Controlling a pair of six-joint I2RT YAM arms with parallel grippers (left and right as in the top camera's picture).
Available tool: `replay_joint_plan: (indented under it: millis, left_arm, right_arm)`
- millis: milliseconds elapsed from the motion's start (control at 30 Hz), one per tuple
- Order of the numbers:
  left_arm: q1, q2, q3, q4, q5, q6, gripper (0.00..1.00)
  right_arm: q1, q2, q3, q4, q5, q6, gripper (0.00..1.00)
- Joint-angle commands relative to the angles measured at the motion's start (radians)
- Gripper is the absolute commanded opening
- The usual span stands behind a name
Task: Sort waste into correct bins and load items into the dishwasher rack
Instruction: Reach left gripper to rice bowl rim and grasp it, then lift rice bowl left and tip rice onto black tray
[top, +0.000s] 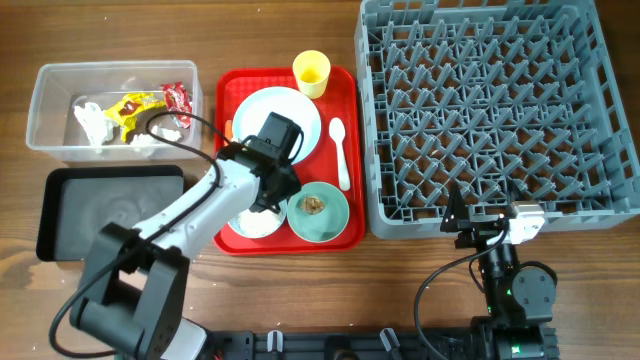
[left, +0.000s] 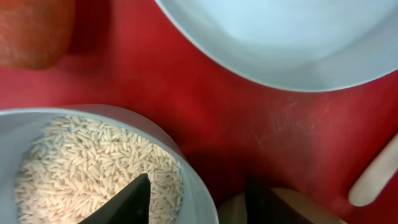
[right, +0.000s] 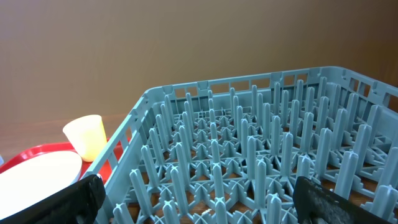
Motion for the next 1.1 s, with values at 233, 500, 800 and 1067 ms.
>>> replay_joint_plan:
  millis: [233,500,800,1067]
  left_arm:
    - [-0.01,0.033,-0.013,-0.008,0.01,-0.009,0.27]
    - [-0.008,0.032,-0.013,-0.029,0.01,0.022,0.04]
    - [-0.007,-0.002,0.051,-0.109,0.01,0.225,0.04]
    - [0.038,-0.089,0.067,-0.118,0.01,0.241,0.04]
  right_arm:
    - [0.001,-0.002,-0.001,0.006,0.01,0.007,1.0]
    - [0.001,-0.002,-0.001,0.006,0.01,0.006,1.0]
    - [0.001,-0.002,-0.001,0.006,0.01,0.006,1.0]
    - [0.001,-0.002,-0.001,0.006,0.01,0.006,1.0]
